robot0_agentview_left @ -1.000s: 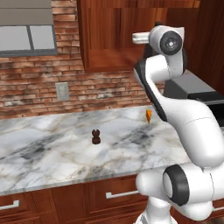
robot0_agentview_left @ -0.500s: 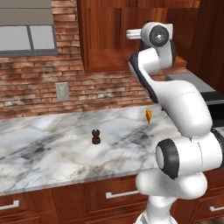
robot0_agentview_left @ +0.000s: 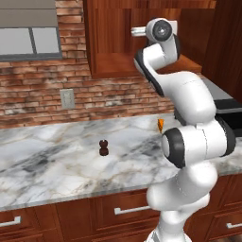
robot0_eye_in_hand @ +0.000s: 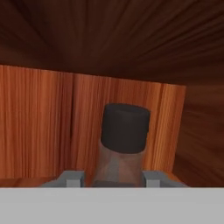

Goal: There are various items on the counter. Only move the condiments/shakers into the cabinet.

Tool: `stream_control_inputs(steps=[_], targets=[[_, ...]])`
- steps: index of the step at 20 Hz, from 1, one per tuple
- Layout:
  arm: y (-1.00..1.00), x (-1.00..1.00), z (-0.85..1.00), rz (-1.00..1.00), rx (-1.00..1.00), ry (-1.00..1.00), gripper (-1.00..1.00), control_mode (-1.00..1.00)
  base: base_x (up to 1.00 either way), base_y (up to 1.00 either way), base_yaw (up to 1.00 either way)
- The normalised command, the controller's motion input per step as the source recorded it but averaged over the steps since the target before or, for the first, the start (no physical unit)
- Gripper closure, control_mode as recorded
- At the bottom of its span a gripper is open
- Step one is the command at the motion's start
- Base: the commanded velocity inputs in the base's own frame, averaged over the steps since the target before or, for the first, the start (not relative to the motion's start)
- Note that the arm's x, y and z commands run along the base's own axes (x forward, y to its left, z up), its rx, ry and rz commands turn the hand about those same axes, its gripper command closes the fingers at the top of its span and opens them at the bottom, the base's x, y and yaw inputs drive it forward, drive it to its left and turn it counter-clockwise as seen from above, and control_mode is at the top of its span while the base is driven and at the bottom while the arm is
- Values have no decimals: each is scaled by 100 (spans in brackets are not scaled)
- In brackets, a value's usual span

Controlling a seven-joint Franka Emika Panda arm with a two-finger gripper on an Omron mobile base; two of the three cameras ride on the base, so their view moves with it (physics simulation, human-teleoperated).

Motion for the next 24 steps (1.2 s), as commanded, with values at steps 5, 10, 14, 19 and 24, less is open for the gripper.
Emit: stream_control_inputs(steps=[5, 10, 14, 19, 24], targets=[[0, 39, -47, 0, 0, 3, 100, -100, 0, 0, 0], [0, 20, -40, 0, 0, 0, -100, -100, 0, 0, 0], [0, 3, -9, 0, 0, 0, -100, -100, 0, 0, 0], [0, -23, -3, 0, 0, -1, -100, -100, 0, 0, 0], [0, -95, -29, 0, -3, -7, -100, -100, 0, 0, 0]])
